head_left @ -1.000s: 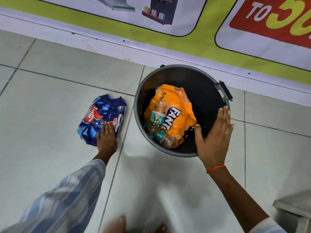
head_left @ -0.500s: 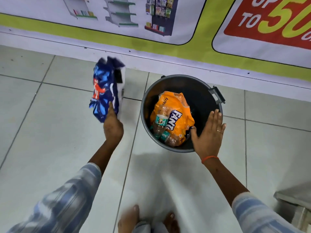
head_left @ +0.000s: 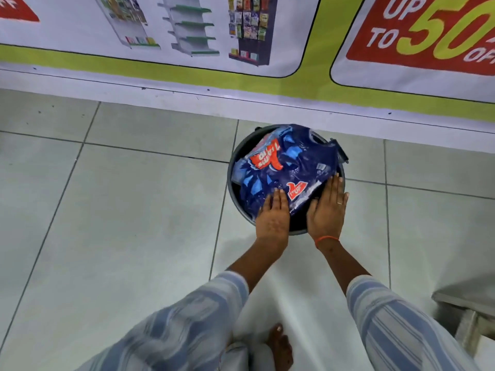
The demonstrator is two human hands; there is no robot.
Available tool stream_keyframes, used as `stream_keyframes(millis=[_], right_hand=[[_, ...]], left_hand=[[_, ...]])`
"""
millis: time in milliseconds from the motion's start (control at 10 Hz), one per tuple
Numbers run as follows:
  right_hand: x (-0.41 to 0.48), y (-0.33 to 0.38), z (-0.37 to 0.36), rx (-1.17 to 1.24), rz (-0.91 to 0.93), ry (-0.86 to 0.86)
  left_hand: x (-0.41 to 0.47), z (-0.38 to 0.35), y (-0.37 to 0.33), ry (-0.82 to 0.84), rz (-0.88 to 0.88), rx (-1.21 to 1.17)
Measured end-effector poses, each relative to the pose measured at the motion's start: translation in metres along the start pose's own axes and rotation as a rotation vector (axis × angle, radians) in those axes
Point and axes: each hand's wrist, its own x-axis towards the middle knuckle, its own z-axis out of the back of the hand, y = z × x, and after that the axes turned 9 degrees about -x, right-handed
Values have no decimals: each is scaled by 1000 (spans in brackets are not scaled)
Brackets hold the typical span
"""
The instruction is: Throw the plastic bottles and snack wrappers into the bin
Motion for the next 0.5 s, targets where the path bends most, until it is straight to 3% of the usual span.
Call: stream_keyframes(millis=[200, 300, 500], right_hand=[[0, -7, -2, -69, 36, 28], [-2, -4, 6, -89, 40, 59], [3, 39, 81, -95, 89, 102]], left_hand=[[30, 5, -4, 325, 105, 15], [29, 20, -5, 402, 71, 6], [-14, 101, -36, 261, -73, -73]])
